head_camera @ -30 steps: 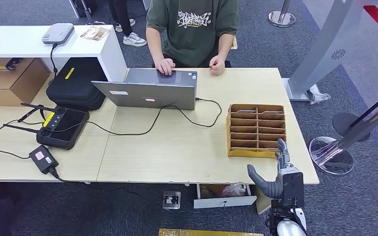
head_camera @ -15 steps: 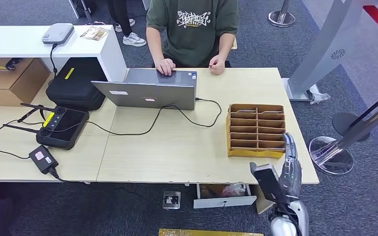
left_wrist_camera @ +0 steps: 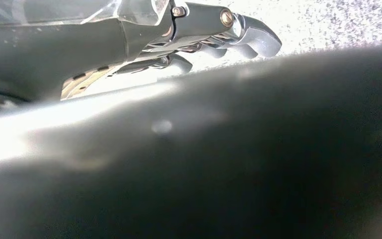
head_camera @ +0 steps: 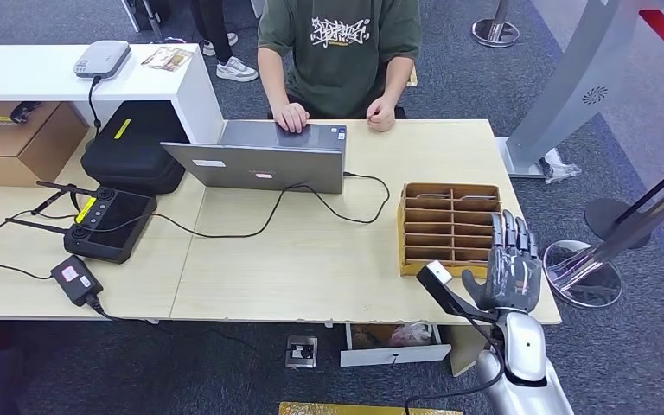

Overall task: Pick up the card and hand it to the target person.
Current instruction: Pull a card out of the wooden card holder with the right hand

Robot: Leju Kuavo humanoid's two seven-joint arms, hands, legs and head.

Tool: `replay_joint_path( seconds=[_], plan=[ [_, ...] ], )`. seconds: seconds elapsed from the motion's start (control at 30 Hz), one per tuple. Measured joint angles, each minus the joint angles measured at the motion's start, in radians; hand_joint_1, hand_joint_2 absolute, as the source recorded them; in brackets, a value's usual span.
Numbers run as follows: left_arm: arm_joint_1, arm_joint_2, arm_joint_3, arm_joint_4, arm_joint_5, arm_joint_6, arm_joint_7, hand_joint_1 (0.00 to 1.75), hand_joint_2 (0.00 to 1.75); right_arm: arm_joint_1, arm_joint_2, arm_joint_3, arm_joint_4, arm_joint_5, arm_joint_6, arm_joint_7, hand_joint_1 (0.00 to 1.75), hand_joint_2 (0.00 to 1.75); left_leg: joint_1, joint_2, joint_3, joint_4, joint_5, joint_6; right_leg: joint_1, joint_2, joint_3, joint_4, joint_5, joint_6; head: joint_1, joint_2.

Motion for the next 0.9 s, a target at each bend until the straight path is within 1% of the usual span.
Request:
replay_joint_path(
  seconds=[0.17, 0.37, 0.6, 0.9],
  plan=[
    [0.000, 0.001, 0.000, 0.000, -0.001, 0.000, -0.006, 0.00, 0.00, -0.016, -0.037, 0.000, 0.036, 0.020, 0.044, 0.041, 0.00, 1.75, 0.000, 0.000, 0.000, 0.000, 0.000, 0.000, 0.000, 0.000, 0.000, 0.000, 0.000, 0.000, 0.000, 0.000],
    [0.000, 0.001, 0.000, 0.000, -0.002, 0.000, -0.006, 0.00, 0.00, -0.016, -0.069, 0.000, 0.039, 0.024, 0.114, 0.073, 0.00, 1.75, 0.000, 0.000, 0.000, 0.000, 0.000, 0.000, 0.000, 0.000, 0.000, 0.000, 0.000, 0.000, 0.000, 0.000],
    [0.000, 0.005, 0.000, 0.000, -0.004, 0.000, -0.006, 0.00, 0.00, -0.018, -0.089, 0.000, 0.037, 0.024, 0.128, 0.070, 0.00, 1.75, 0.000, 0.000, 0.000, 0.000, 0.000, 0.000, 0.000, 0.000, 0.000, 0.000, 0.000, 0.000, 0.000, 0.000],
    [0.000, 0.006, 0.000, 0.000, -0.008, 0.000, -0.003, 0.00, 0.00, -0.019, -0.098, 0.000, 0.010, -0.004, 0.150, 0.048, 0.00, 1.75, 0.000, 0.000, 0.000, 0.000, 0.000, 0.000, 0.000, 0.000, 0.000, 0.000, 0.000, 0.000, 0.000, 0.000]
  ],
)
